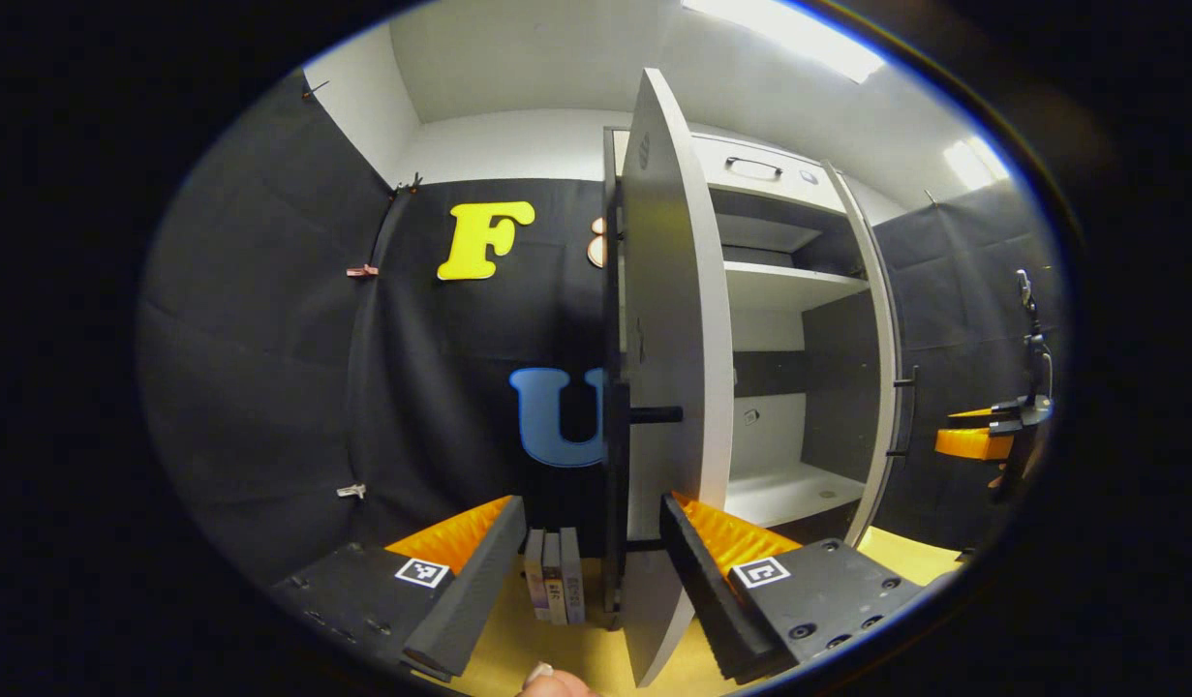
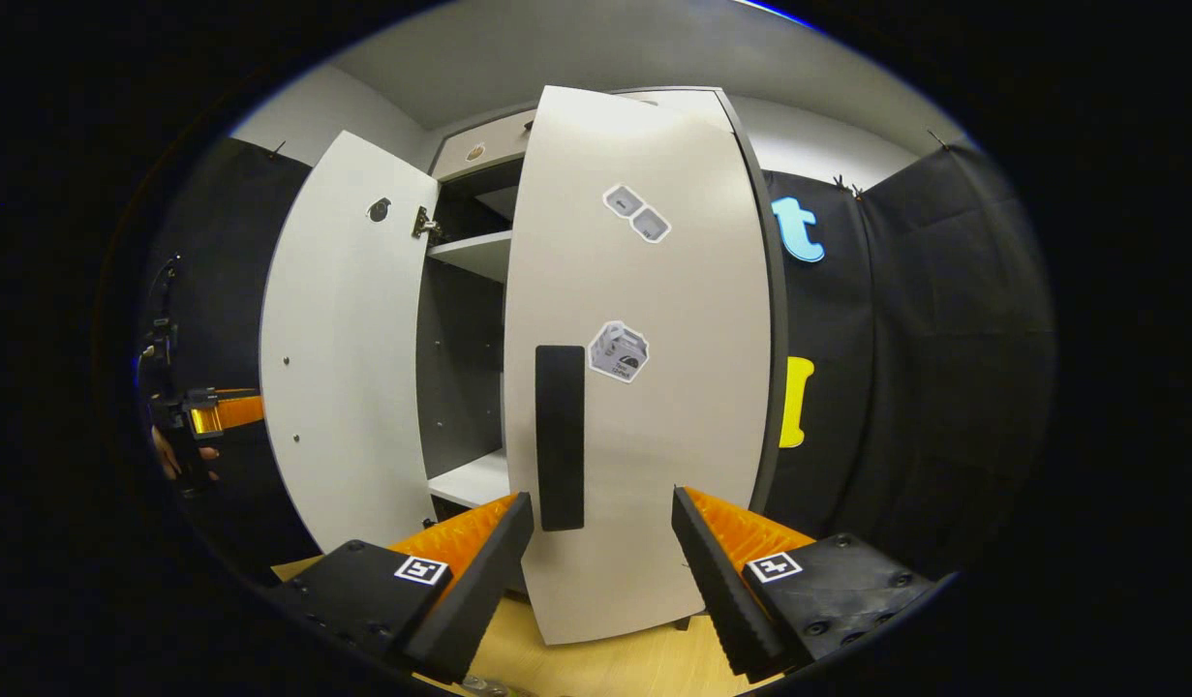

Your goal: Grasp the bottle in the cabinet with the left hand and place it on the coaster, then close the right door with the right hand and the left door with the left hand.

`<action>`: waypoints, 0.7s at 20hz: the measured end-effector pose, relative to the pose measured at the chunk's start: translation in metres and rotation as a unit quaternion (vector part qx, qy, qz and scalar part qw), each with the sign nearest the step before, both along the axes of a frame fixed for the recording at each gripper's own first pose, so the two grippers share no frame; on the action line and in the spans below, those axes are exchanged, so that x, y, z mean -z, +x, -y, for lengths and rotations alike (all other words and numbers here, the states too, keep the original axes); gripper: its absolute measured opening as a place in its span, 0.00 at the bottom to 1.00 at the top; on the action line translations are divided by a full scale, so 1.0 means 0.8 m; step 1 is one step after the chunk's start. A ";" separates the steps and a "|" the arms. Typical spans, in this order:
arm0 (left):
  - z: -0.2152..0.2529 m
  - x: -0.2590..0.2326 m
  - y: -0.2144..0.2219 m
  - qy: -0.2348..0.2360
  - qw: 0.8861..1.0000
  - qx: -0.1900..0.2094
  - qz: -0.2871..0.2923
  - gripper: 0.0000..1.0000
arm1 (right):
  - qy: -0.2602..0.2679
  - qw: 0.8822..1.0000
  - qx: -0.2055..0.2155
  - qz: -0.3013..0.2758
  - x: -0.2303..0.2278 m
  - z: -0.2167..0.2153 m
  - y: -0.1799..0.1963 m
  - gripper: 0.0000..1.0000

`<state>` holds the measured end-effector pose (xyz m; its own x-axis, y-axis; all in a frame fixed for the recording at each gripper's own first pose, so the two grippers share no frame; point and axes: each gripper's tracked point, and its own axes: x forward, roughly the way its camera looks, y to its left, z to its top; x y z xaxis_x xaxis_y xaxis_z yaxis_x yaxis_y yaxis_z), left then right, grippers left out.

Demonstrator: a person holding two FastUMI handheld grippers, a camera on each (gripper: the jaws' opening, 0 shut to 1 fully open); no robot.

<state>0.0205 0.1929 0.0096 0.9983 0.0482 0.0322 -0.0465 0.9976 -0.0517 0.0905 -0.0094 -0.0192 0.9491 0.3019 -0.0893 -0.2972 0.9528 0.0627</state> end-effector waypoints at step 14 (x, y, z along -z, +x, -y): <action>0.122 -0.013 0.054 -0.010 0.995 0.100 0.021 0.91 | -0.032 0.999 0.034 0.010 -0.003 0.066 -0.025 0.96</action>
<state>0.0634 0.0950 0.0196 0.9857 -0.1502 0.0757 0.1555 0.9854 -0.0690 0.0705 -0.0620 -0.0166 0.9692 0.2302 -0.0880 -0.2315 0.9728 -0.0041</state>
